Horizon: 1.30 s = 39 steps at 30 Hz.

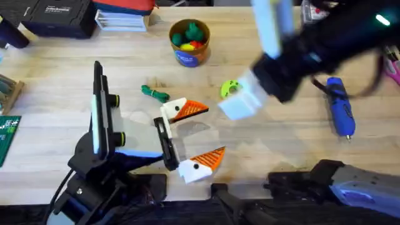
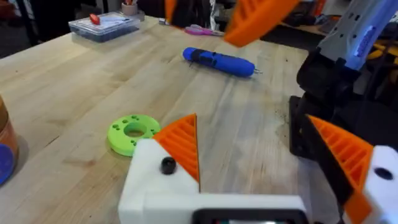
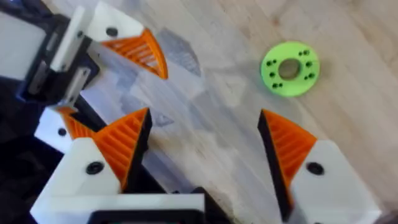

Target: Pick up the gripper from the table and insert it into the empty holder that is missing its gripper. Then pick up a screw, insert it into the mounting hole, and use the screwdriver to tighten it. Finally, clean up the table by picking up the vegetable and placing it into the bucket.

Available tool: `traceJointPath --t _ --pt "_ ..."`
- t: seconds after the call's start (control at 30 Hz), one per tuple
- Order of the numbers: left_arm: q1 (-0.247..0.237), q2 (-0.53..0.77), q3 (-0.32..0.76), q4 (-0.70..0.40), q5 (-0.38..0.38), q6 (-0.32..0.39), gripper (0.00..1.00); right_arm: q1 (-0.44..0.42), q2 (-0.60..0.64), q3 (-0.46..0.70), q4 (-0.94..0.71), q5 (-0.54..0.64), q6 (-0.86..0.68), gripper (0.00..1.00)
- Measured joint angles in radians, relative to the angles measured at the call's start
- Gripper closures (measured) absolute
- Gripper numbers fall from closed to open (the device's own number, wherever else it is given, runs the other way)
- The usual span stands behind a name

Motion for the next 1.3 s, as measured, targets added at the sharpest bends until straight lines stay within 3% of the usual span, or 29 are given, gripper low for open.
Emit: traceJointPath --t 0.17,0.4,0.57,0.83,1.03,1.1,1.3 --pt "0.0 0.0 0.0 0.0 0.0 0.0 0.016 -0.068 -0.236 -0.169 0.026 -0.074 -0.001 0.008" --pt "0.0 0.0 0.0 0.0 0.0 0.0 0.015 -0.119 -0.497 -0.311 0.015 -0.241 -0.076 0.008" --pt "0.0 0.0 0.0 0.0 0.0 0.0 0.015 -0.119 -0.582 -0.358 0.013 -0.332 -0.147 0.008" --pt "0.0 0.0 0.0 0.0 0.0 -0.001 0.037 -0.119 -0.583 -0.359 0.013 -0.351 -0.158 0.008" --pt "0.0 0.0 0.0 0.0 -0.002 0.002 0.948 -0.119 -0.583 -0.359 0.016 -0.351 -0.159 0.008" --pt "0.0 0.0 0.0 0.0 -0.012 0.007 0.991 -0.119 -0.583 -0.359 0.017 -0.351 -0.159 0.008" --pt "0.0 0.0 0.0 0.001 -0.019 0.007 0.991 -0.119 -0.583 -0.359 0.02 -0.354 -0.144 0.008"
